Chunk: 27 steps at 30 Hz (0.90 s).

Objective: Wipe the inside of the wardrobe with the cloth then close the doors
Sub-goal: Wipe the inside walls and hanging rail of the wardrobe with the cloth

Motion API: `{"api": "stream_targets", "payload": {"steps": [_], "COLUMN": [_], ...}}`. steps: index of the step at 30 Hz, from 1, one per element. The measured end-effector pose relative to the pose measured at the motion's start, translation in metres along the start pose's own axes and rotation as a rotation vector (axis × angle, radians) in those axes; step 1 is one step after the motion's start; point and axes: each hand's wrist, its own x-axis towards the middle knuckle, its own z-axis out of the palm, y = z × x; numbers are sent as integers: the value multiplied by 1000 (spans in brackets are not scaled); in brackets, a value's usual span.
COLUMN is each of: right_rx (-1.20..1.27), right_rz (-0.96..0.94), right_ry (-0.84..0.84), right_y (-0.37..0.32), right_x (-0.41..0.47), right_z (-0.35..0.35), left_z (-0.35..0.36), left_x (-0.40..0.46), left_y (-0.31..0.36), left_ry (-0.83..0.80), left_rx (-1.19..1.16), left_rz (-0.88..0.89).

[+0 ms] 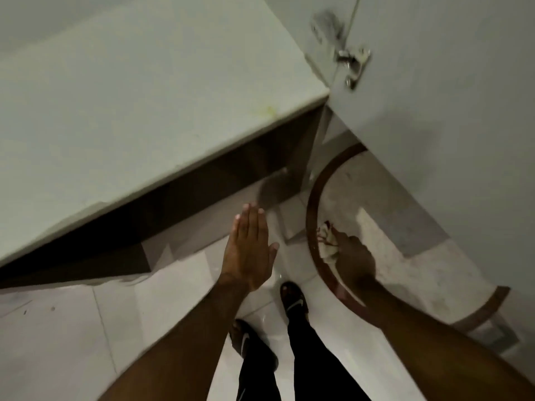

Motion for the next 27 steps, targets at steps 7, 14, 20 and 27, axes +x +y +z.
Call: {"api": "stream_targets", "payload": {"steps": [7, 14, 20, 27], "right_rx": [189, 205, 293, 204], "right_rz": [-326, -620, -964, -1259], "right_ry": [349, 597, 915, 1262], "right_y": [-159, -331, -472, -613], "right_x": [-26, -39, -64, -91], "right_z": [-87, -228, -339, -456], "left_z": [-144, -302, -438, -601], "left_x": [-11, -54, -95, -134], "left_y": [-75, -192, -285, -365], "left_ry": [329, 655, 921, 1177], "left_rx": [60, 160, 292, 483], "left_rz": [62, -89, -305, -426]}}
